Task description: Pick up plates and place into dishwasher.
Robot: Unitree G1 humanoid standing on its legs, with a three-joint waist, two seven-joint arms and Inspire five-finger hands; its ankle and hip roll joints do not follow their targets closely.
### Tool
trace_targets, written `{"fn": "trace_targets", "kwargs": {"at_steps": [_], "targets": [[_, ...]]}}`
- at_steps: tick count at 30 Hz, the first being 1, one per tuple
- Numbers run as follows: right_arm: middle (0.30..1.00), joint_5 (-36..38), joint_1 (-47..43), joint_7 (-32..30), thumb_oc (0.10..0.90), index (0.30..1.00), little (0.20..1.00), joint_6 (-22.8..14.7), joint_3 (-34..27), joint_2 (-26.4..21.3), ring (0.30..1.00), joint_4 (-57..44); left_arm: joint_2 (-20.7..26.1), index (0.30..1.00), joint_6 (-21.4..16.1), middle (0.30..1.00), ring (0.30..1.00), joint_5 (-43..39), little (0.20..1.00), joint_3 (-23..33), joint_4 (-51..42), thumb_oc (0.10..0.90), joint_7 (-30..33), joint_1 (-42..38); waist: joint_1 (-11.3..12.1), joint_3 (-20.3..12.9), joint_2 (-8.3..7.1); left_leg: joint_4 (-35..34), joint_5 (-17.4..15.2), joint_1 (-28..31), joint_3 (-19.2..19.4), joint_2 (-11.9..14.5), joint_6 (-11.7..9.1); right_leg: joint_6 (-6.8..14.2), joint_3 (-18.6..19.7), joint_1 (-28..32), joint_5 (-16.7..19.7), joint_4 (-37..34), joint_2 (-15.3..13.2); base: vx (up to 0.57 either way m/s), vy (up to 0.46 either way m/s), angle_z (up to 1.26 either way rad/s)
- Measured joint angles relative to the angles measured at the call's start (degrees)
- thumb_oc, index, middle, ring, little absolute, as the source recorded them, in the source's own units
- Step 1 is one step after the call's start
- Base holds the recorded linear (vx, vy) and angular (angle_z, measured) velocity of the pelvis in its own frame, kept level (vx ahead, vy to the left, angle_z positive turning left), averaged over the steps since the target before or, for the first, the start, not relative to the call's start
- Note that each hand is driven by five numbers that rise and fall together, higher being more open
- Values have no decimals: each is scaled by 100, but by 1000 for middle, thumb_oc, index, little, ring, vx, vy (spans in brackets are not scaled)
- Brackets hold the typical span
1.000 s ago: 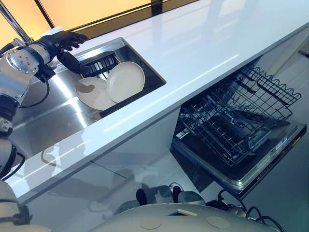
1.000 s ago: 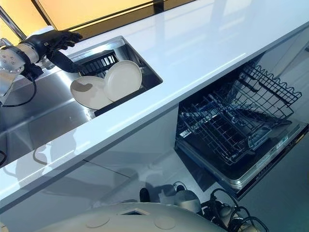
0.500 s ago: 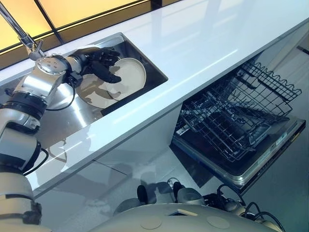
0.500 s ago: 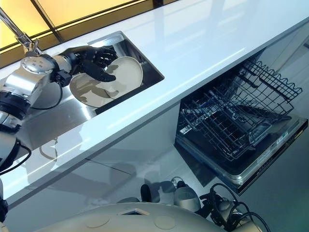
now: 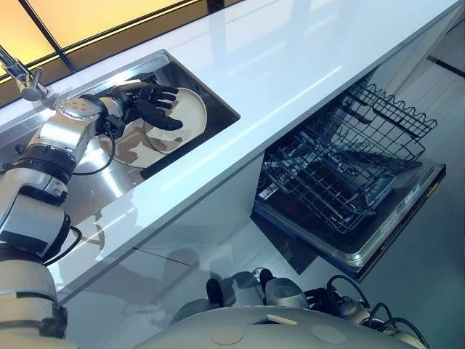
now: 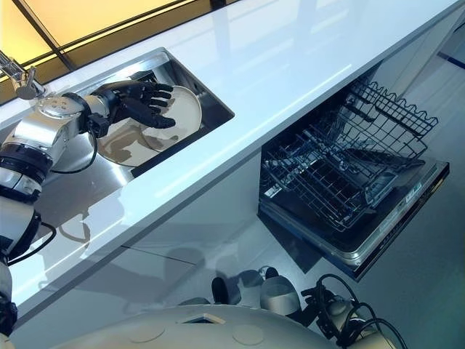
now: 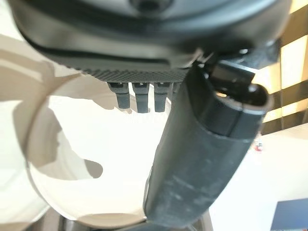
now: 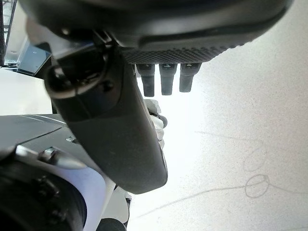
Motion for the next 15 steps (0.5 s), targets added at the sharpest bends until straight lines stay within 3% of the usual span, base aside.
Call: {"fn": "trace_targets", "kwargs": {"at_steps": [7,15], "targets": [[900,3,21,-10,800,900,900,-20,-3,0,900,1,2,900,7,900,900,29,900,0,-1,800,-135,0,1,1,2,0,2,0,1,-2,3,0,3,-1,0,0,-1,0,0,0],[900,-1,10,-40,800,900,900,-123,-112,2,900,73,-11,900,125,900,900,-1235,900,354,-575,800,-312,179,10,18,30,0,4,0,-5,-2,6,0,0,0,0,-5,-3,6,1,0]]}}
